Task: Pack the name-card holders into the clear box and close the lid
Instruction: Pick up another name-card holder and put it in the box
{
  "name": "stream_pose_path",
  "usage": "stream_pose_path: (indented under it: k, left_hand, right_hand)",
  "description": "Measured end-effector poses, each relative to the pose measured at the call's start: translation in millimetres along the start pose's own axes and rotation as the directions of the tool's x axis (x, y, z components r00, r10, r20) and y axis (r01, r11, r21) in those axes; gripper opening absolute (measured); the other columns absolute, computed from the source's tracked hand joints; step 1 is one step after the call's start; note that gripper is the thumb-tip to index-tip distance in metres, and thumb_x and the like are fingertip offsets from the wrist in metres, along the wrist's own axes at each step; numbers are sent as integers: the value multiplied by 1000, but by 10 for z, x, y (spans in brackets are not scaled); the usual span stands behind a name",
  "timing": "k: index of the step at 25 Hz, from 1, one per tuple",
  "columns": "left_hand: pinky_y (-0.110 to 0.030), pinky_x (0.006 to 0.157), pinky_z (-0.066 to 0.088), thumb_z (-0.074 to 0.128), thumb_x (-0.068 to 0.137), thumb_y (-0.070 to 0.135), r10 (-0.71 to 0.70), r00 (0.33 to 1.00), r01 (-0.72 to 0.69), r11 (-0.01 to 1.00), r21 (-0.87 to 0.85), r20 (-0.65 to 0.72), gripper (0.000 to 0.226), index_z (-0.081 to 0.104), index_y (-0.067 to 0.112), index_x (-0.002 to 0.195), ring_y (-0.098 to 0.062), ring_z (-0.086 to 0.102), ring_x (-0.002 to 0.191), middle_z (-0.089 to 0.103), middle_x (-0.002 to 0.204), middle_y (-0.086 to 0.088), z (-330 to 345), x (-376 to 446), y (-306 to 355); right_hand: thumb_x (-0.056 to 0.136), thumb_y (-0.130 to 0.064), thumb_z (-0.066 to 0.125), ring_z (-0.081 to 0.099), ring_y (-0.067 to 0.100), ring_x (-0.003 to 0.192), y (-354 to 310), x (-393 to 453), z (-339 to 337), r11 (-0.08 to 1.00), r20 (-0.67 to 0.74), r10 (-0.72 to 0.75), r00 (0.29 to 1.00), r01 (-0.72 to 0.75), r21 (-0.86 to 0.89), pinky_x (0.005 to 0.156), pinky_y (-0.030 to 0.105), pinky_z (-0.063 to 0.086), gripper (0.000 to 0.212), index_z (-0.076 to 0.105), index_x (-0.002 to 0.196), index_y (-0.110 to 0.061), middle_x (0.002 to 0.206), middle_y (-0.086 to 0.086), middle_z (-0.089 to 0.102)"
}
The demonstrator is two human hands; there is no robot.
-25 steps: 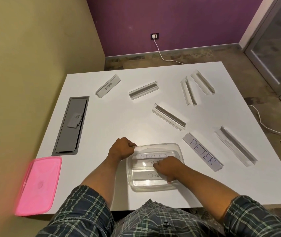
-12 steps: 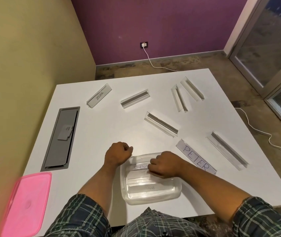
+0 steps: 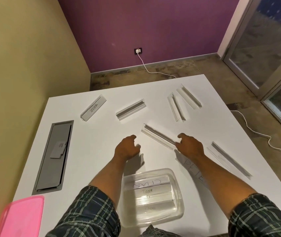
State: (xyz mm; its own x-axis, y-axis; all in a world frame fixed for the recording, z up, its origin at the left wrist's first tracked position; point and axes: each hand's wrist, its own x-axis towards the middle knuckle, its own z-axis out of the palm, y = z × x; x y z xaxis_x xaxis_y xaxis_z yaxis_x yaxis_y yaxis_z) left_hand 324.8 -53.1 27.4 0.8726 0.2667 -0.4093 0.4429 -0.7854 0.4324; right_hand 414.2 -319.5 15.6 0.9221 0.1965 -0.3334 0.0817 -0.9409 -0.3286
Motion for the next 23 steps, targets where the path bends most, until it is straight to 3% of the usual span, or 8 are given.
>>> stream_pose_path:
  k: [2,5,8,11,15,19,21,23]
  left_hand:
    - [-40,114,38,57,95,35,9,999,-10,1000,11,47,68,35,14,155,-26,42,144,45,155,-8,-25,170,29]
    - [-38,118,33,57,95,34,16,995,-18,1000,17,98,73,27,12,159,-26,34,148,33,162,-9,-50,451,72]
    - [-39,122,28,59,95,35,4,992,-3,1000,-9,129,81,18,13,161,-24,28,152,24,166,-7,-58,730,121]
    - [-39,122,27,64,93,35,2,992,8,997,-78,129,88,14,11,161,-23,27,152,20,168,-6,-31,961,185]
    - [-35,124,22,67,92,31,14,988,9,990,-142,154,93,10,8,161,-21,21,155,17,168,-7,38,1197,244]
    - [-29,111,33,67,90,26,-19,983,59,975,-216,182,77,29,7,155,-26,41,143,45,155,-10,137,1269,294]
    - [-31,107,38,68,85,29,-44,985,90,955,-282,165,65,43,13,143,-27,51,130,59,135,-2,164,1257,300]
    - [-27,109,34,69,85,26,-52,989,101,924,-369,142,67,42,16,146,-23,49,135,56,140,5,152,1221,275]
  right_hand:
    - [95,-44,57,60,25,123,69,144,41,989,101,113,988,-122,82,100,38,48,51,49,142,-25,133,0,65]
    - [91,-45,62,56,26,128,86,307,104,975,174,147,974,-172,140,104,41,47,63,44,146,-21,142,2,59]
    - [77,-39,68,62,25,118,33,437,135,992,193,123,973,-128,16,95,36,49,67,47,139,-26,132,-2,64]
    - [68,-17,73,67,25,103,1,580,166,986,275,106,955,-67,-150,85,32,51,61,50,123,-29,113,-2,69]
    - [74,-13,66,68,21,97,1,693,241,925,234,-25,972,111,-364,77,29,47,41,56,111,-27,105,-6,69]
    - [86,-16,57,68,20,98,46,758,346,902,207,-135,969,206,-379,82,30,53,24,64,106,-28,106,-7,71]
    - [87,-15,57,69,20,93,83,761,386,891,199,-176,964,242,-384,76,28,53,20,65,100,-27,101,-6,71]
    - [88,-16,58,68,20,83,102,730,415,872,148,-244,958,284,-399,65,27,46,10,63,91,-24,91,-4,70]
